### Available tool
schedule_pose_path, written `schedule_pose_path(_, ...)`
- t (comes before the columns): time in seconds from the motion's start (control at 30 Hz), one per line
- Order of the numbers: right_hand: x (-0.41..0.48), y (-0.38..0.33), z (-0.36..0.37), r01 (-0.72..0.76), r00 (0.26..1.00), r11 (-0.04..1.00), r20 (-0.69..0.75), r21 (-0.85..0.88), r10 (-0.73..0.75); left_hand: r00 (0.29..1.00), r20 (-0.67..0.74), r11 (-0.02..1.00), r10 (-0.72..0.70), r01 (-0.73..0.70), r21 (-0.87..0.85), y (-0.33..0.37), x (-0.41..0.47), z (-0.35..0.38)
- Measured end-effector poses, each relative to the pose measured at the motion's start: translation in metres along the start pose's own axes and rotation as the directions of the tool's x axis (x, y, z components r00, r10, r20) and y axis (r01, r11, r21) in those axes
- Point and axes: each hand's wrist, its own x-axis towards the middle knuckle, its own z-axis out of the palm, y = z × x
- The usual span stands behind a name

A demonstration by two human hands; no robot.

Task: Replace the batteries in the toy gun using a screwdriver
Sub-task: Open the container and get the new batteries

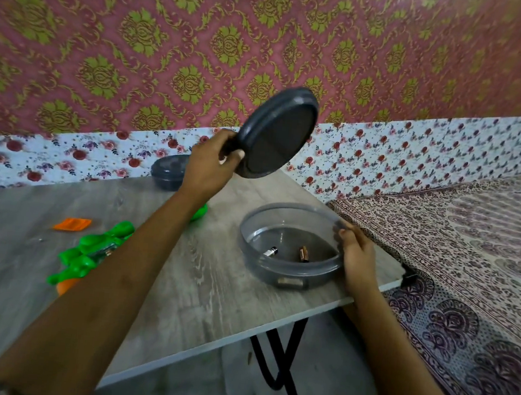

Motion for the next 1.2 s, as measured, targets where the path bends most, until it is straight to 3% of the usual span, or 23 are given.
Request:
schedule_pose_path(0.07, 0.0, -0.001, 0.0, 0.013, 1.0, 1.0, 0.001, -0.017, -0.013, 0.98, -0.044, 0.939, -0.195, 0.174, -0.296, 0.01, -0.012, -0.008)
schedule_pose_path(0.1, -0.001, -0.002, 0.0, 0.015, 1.0, 1.0, 0.005, -0.026, -0.015, 0.951, -0.039, 0.849, -0.306, 0.254, -0.463, 0.013, -0.019, -0.011)
schedule_pose_path(0.2, -0.004, -0.005, 0.001, 0.016, 0.999, 0.999, 0.046, -0.043, -0.014, 0.781, 0.097, 0.455, -0.617, 0.455, -0.766, 0.013, -0.035, -0.011)
schedule_pose_path(0.3, -0.006, -0.008, 0.002, 0.012, 0.998, 0.999, 0.066, -0.043, -0.009, 0.57, 0.286, 0.182, -0.771, 0.627, -0.758, 0.0, -0.051, -0.004)
schedule_pose_path(0.43, -0.008, -0.01, 0.002, 0.006, 0.997, 0.999, 0.075, -0.049, -0.002, 0.466, 0.414, 0.055, -0.782, 0.713, -0.699, -0.011, -0.068, 0.012)
schedule_pose_path(0.57, -0.008, -0.01, 0.001, -0.027, 0.995, 0.997, 0.09, -0.068, 0.033, 0.491, 0.458, 0.104, -0.742, 0.758, -0.644, -0.016, -0.066, 0.023)
schedule_pose_path(0.77, -0.007, -0.013, 0.002, -0.034, 0.991, 0.994, 0.125, -0.108, 0.047, 0.574, 0.376, 0.474, -0.728, 0.816, -0.33, -0.007, -0.068, 0.04)
schedule_pose_path(0.87, -0.007, -0.014, 0.001, -0.047, 0.986, 0.993, 0.153, -0.11, 0.064, 0.609, 0.321, 0.574, -0.725, 0.792, -0.207, 0.002, -0.065, 0.044)
schedule_pose_path(0.97, -0.005, -0.019, -0.002, -0.091, 0.974, 0.992, 0.2, -0.093, 0.108, 0.59, 0.315, 0.573, -0.743, 0.805, -0.157, 0.005, -0.061, 0.044)
schedule_pose_path(1.2, 0.002, -0.027, -0.007, -0.258, 0.925, 0.958, 0.254, -0.128, 0.283, 0.455, 0.48, 0.396, -0.75, 0.89, -0.224, 0.002, -0.062, 0.042)
